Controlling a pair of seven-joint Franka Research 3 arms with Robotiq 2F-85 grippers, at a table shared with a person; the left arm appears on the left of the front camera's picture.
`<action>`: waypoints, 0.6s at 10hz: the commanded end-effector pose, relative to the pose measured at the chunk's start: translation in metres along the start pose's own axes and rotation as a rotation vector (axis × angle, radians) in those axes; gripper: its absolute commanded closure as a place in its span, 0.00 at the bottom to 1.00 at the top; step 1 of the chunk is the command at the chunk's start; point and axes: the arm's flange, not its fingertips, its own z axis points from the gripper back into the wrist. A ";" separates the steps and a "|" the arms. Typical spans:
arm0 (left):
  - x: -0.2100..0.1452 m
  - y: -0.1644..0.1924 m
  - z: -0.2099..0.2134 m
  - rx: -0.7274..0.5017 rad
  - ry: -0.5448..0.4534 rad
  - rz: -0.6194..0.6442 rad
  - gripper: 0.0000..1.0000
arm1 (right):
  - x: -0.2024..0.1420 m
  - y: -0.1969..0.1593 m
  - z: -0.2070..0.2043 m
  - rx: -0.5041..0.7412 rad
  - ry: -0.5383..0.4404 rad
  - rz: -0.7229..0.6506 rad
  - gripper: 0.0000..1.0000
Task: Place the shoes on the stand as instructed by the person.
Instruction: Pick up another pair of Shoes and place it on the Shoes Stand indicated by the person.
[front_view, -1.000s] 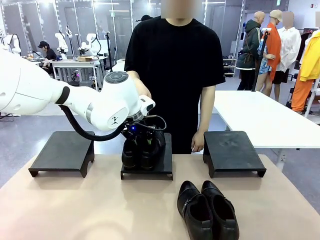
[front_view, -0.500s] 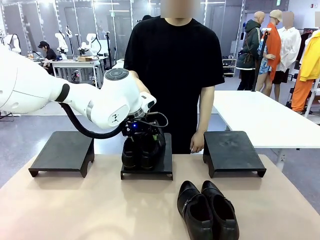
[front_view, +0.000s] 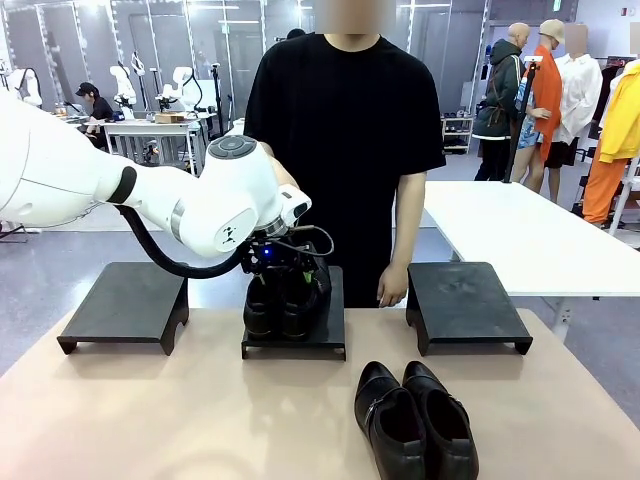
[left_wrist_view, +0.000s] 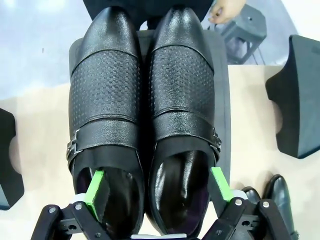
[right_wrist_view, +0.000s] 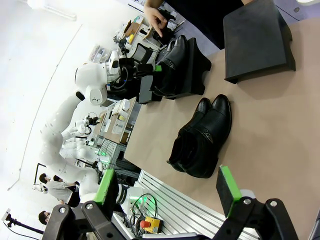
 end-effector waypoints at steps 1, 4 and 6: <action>0.002 -0.003 -0.002 -0.007 -0.018 0.019 0.00 | 0.001 0.000 0.001 0.011 -0.009 0.024 0.00; 0.002 -0.003 -0.002 -0.007 -0.018 0.019 0.00 | 0.001 0.000 0.001 0.011 -0.009 0.024 0.00; 0.002 -0.003 -0.002 -0.007 -0.018 0.019 0.00 | 0.001 0.000 0.001 0.011 -0.009 0.024 0.00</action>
